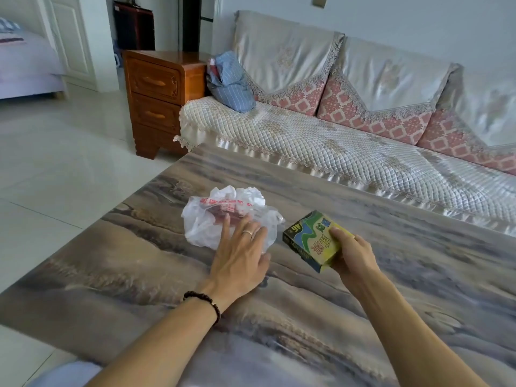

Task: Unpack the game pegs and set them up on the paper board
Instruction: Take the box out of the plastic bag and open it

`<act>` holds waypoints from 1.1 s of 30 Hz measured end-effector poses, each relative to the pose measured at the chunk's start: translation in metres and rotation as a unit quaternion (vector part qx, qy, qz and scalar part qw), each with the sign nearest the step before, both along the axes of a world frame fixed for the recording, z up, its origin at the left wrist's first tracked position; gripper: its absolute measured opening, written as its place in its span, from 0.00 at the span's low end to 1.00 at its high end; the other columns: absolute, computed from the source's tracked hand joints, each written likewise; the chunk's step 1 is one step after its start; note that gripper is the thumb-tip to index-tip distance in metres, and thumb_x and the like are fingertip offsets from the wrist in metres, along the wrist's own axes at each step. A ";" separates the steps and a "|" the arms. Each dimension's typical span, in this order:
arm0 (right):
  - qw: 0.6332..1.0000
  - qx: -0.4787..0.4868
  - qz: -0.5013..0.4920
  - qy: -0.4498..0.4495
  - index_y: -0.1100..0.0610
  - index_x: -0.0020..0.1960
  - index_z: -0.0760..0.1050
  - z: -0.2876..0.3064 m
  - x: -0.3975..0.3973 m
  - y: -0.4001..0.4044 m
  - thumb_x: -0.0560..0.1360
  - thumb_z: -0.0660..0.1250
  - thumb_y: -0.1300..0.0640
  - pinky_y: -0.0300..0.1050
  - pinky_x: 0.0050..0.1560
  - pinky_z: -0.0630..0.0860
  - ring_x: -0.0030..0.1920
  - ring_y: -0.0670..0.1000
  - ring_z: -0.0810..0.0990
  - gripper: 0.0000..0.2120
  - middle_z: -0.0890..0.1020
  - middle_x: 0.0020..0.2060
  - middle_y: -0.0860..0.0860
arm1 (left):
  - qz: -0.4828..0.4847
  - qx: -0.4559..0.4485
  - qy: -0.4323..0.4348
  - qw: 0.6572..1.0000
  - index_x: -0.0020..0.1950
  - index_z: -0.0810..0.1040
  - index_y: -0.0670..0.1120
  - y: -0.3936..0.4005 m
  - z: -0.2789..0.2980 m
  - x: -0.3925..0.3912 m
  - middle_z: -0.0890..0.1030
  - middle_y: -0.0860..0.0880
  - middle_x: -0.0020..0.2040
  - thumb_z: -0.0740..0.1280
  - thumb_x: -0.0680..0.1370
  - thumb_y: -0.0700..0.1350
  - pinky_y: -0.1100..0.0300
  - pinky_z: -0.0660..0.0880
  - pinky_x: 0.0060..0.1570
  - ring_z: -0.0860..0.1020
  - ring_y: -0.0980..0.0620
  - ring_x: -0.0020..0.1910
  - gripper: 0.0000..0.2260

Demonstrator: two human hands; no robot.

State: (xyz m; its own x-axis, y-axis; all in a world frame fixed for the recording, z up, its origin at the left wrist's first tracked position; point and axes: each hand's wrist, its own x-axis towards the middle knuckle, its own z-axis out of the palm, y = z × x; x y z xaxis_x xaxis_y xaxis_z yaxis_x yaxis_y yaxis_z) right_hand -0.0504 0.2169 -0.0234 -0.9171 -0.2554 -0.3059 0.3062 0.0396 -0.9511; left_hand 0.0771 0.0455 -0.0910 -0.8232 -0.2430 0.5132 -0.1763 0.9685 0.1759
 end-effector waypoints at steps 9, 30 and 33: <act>0.950 0.220 0.213 0.058 0.62 0.54 0.76 -0.027 0.024 0.078 0.76 0.68 0.52 0.49 0.42 0.78 0.42 0.53 0.83 0.14 0.85 0.42 0.56 | -0.150 0.165 -0.139 0.965 0.79 0.52 0.47 0.081 -0.014 0.026 0.66 0.50 0.75 0.68 0.71 0.66 0.55 0.57 0.73 0.64 0.50 0.71 0.45; 0.781 0.402 0.296 0.374 0.45 0.71 0.64 -0.038 0.064 0.064 0.59 0.69 0.31 0.44 0.60 0.70 0.60 0.50 0.73 0.44 0.75 0.60 0.46 | -0.080 0.344 -0.114 0.928 0.79 0.44 0.55 0.072 -0.007 0.043 0.72 0.52 0.70 0.76 0.62 0.66 0.61 0.70 0.59 0.72 0.53 0.67 0.57; 0.796 0.383 0.301 0.359 0.46 0.72 0.64 -0.039 0.066 0.057 0.58 0.69 0.30 0.44 0.63 0.69 0.62 0.49 0.71 0.46 0.73 0.60 0.46 | -0.086 0.356 -0.120 0.923 0.79 0.52 0.52 0.061 -0.006 0.049 0.71 0.53 0.71 0.75 0.63 0.66 0.67 0.66 0.58 0.71 0.55 0.67 0.52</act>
State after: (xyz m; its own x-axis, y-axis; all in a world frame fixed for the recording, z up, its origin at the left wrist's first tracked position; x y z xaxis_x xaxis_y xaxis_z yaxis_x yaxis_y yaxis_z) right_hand 0.0155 0.2742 -0.0625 -0.7076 -0.7058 -0.0355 -0.5996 0.6262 -0.4983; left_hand 0.1257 0.1069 -0.0966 -0.9500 -0.3039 0.0715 -0.1479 0.6399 0.7541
